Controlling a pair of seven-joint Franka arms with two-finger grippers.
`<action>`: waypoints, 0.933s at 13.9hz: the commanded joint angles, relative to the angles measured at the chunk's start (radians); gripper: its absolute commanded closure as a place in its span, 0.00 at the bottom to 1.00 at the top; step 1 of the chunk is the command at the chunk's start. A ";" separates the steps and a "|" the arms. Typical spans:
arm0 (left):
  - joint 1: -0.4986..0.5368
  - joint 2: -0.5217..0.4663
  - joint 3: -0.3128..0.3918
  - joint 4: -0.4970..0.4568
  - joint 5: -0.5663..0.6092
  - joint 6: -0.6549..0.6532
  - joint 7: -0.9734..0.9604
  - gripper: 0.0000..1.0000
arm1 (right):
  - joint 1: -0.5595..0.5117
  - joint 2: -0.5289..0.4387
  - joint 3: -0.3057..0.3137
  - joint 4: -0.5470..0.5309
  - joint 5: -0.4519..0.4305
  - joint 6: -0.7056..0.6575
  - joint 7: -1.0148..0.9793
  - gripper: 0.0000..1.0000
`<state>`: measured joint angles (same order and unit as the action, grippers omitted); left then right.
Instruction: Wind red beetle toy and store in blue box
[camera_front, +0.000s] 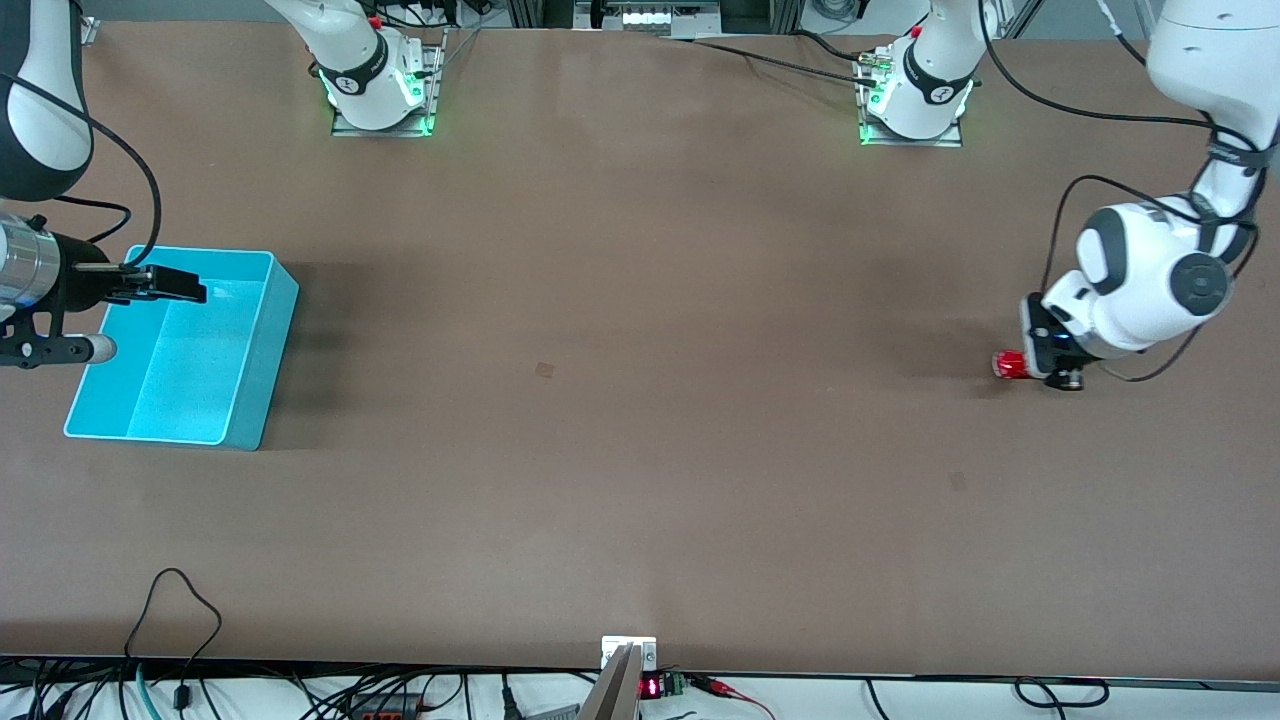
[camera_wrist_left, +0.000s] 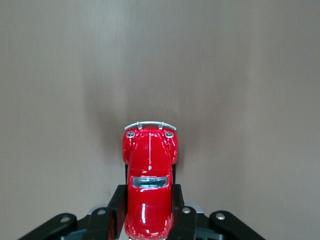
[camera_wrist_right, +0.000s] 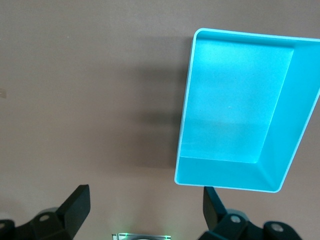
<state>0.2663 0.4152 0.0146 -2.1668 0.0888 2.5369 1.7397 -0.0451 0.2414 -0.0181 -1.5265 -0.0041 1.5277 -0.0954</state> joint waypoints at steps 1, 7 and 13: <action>0.021 0.079 -0.007 0.036 0.020 0.010 0.017 0.74 | -0.012 0.006 0.004 0.017 0.006 -0.015 -0.029 0.00; 0.025 -0.010 -0.012 0.036 0.017 -0.038 0.020 0.00 | -0.015 0.006 0.004 0.017 0.007 -0.015 -0.029 0.00; 0.022 -0.165 -0.056 0.038 0.017 -0.245 -0.051 0.00 | -0.018 0.006 0.004 0.016 0.006 -0.017 -0.029 0.00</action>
<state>0.2824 0.3050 -0.0274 -2.1162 0.0888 2.3432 1.7250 -0.0527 0.2415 -0.0181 -1.5265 -0.0041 1.5264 -0.1043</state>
